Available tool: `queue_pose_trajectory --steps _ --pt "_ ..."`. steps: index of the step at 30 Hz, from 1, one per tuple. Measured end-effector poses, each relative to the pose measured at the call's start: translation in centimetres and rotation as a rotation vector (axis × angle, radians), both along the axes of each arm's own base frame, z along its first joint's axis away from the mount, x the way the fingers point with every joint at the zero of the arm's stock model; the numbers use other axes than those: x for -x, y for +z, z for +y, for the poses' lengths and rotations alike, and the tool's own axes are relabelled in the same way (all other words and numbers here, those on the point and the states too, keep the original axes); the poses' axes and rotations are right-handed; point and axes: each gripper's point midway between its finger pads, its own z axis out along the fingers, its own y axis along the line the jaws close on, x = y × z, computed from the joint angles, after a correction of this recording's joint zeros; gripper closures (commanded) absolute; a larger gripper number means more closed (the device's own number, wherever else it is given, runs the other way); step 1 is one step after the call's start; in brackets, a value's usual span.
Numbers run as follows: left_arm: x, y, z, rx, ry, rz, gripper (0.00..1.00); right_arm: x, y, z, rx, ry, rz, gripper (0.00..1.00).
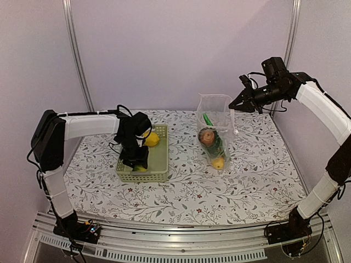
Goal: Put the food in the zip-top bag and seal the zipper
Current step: Pick up the fake fruit from the bin, then place the fake fruit in the zipper food storage bag.
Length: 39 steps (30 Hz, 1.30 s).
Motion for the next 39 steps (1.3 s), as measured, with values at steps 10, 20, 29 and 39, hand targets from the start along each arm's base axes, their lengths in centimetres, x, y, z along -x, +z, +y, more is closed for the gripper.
queue_pose_trajectory --steps 10,20,29,39 --pt "-2.9 4.4 -2.1 0.06 -0.028 -0.094 0.68 0.2 0.5 -0.2 -0.007 -0.018 -0.002 1.0" --pt "-8.4 16.8 -7.1 0.292 -0.046 -0.39 0.76 0.1 1.4 -0.5 0.004 -0.033 -0.016 1.0" --pt "-9.5 30.2 -11.1 0.627 -0.12 -0.71 0.79 0.4 1.9 -0.6 0.008 -0.034 -0.008 1.0" --pt "-7.3 38.9 -16.8 0.937 -0.323 -0.92 0.8 0.2 1.3 -0.4 0.014 -0.031 0.01 1.0"
